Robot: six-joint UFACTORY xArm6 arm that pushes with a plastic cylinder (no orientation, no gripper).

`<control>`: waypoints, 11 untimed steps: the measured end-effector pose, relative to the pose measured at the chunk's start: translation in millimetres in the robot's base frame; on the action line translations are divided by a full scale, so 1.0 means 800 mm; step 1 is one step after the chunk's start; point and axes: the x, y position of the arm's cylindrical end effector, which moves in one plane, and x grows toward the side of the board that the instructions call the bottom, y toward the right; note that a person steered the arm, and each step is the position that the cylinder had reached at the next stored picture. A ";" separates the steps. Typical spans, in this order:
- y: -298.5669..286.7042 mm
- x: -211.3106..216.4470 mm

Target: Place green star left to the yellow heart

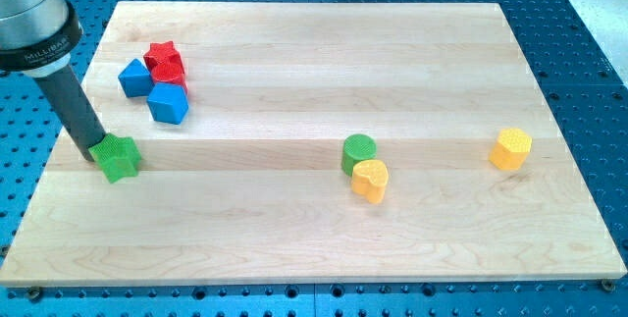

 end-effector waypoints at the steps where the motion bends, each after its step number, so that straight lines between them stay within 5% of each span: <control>1: -0.030 0.001; 2: -0.007 -0.002; 4: 0.182 0.014; 5: 0.090 -0.026; 6: 0.038 0.011; 8: 0.159 0.077; 9: 0.109 0.055; 11: 0.193 0.037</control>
